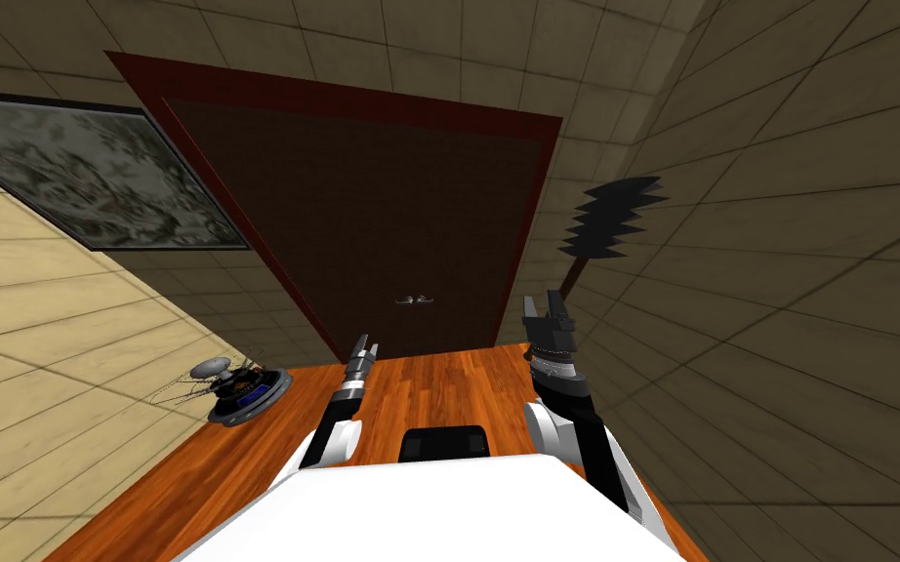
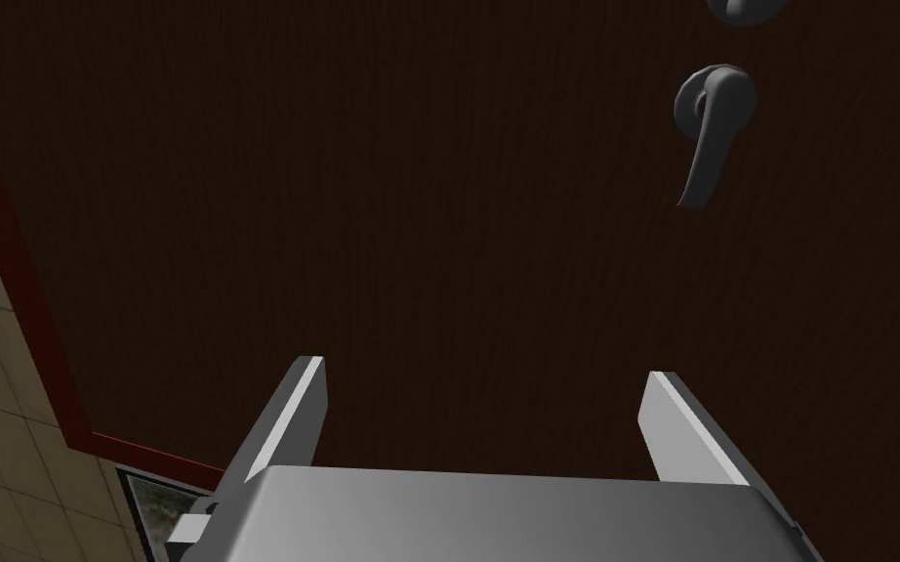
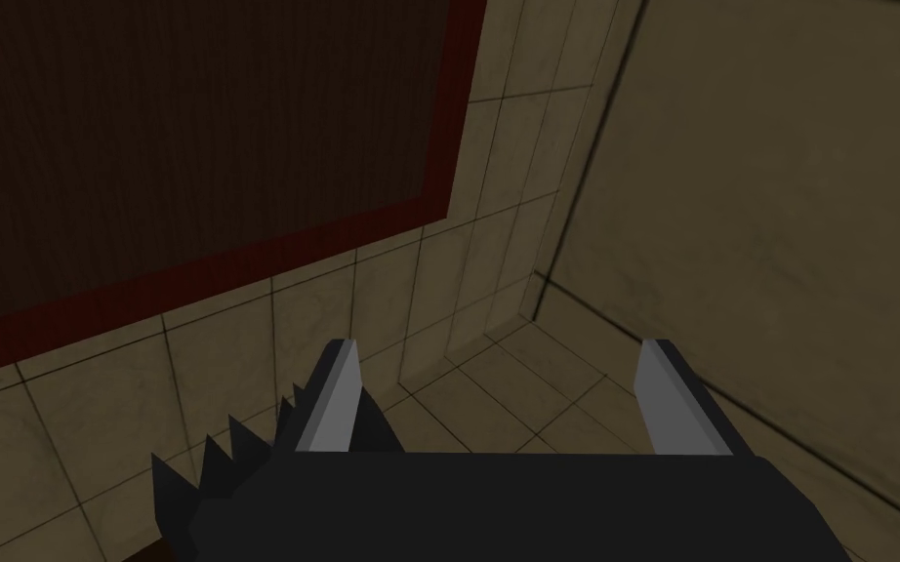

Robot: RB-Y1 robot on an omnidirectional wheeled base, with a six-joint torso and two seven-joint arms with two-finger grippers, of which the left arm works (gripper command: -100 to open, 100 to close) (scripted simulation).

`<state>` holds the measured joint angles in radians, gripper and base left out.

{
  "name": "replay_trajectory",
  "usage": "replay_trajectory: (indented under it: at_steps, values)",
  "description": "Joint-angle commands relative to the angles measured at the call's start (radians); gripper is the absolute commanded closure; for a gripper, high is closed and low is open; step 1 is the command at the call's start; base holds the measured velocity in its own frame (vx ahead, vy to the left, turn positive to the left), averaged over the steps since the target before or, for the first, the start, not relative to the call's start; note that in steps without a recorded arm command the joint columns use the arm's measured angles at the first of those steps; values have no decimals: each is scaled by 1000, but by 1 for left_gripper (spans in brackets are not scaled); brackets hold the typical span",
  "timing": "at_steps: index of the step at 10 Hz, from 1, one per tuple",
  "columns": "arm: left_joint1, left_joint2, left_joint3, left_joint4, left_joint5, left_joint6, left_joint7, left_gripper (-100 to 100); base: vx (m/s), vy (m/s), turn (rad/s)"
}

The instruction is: Pull the door open

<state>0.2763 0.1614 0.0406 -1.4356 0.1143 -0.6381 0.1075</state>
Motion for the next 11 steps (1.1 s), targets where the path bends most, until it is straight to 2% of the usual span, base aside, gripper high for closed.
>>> replay_trajectory:
  at_steps: [1, 11]
  values:
    - [-11, 6, 3, 35, 0, -8, 4, -100, 84, -6, -31]
    - [-73, 33, 16, 253, 0, -66, 23, -100, 100, 2, -34]
